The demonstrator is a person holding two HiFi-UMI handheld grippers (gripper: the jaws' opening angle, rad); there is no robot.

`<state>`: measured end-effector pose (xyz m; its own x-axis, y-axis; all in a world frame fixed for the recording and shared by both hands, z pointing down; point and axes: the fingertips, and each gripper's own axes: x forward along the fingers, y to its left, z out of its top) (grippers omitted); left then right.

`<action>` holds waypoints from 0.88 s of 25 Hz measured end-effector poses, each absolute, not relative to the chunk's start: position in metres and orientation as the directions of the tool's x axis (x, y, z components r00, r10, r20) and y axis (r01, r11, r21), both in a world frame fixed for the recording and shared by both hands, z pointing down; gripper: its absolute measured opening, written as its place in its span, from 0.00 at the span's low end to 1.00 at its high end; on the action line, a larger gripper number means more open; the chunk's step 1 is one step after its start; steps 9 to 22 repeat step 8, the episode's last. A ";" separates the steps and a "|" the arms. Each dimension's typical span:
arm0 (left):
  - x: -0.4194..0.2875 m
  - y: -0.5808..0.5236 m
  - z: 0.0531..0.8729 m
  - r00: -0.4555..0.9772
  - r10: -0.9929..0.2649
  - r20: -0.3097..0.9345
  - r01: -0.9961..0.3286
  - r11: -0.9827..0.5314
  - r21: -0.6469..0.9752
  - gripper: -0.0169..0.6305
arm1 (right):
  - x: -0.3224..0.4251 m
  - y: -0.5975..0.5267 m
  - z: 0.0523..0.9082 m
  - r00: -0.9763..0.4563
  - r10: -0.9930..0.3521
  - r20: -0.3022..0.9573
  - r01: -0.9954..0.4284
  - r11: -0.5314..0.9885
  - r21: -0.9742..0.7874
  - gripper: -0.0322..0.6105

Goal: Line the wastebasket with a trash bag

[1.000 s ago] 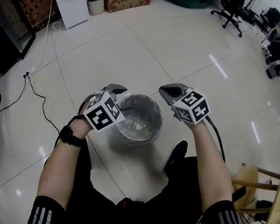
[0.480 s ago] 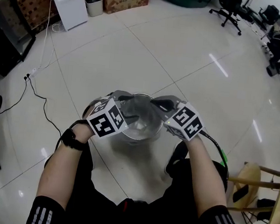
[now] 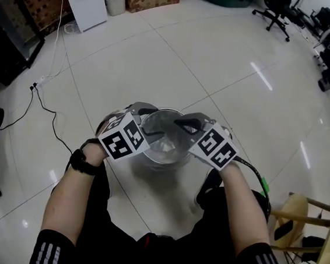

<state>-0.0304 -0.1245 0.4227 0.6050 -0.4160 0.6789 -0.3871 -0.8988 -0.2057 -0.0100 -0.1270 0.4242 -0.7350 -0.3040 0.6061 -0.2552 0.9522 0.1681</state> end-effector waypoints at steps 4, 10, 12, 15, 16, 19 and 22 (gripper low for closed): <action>-0.037 -0.128 0.424 0.590 -0.432 0.683 -0.398 -0.891 -0.219 0.44 | -0.002 -0.131 0.420 -0.732 -0.317 0.604 -0.269 0.948 0.171 0.06; -0.037 -0.131 0.425 0.591 -0.436 0.679 -0.408 -0.888 -0.214 0.42 | 0.005 -0.136 0.413 -0.734 -0.335 0.591 -0.284 0.942 0.181 0.06; -0.037 -0.131 0.425 0.591 -0.436 0.679 -0.408 -0.888 -0.214 0.42 | 0.005 -0.136 0.413 -0.734 -0.335 0.591 -0.284 0.942 0.181 0.06; -0.037 -0.131 0.425 0.591 -0.436 0.679 -0.408 -0.888 -0.214 0.42 | 0.005 -0.136 0.413 -0.734 -0.335 0.591 -0.284 0.942 0.181 0.06; -0.037 -0.131 0.425 0.591 -0.436 0.679 -0.408 -0.888 -0.214 0.42 | 0.005 -0.136 0.413 -0.734 -0.335 0.591 -0.284 0.942 0.181 0.06; -0.037 -0.131 0.425 0.591 -0.436 0.679 -0.408 -0.888 -0.214 0.42 | 0.005 -0.136 0.413 -0.734 -0.335 0.591 -0.284 0.942 0.181 0.06; -0.037 -0.131 0.425 0.591 -0.436 0.679 -0.408 -0.888 -0.214 0.42 | 0.005 -0.136 0.413 -0.734 -0.335 0.591 -0.284 0.942 0.181 0.06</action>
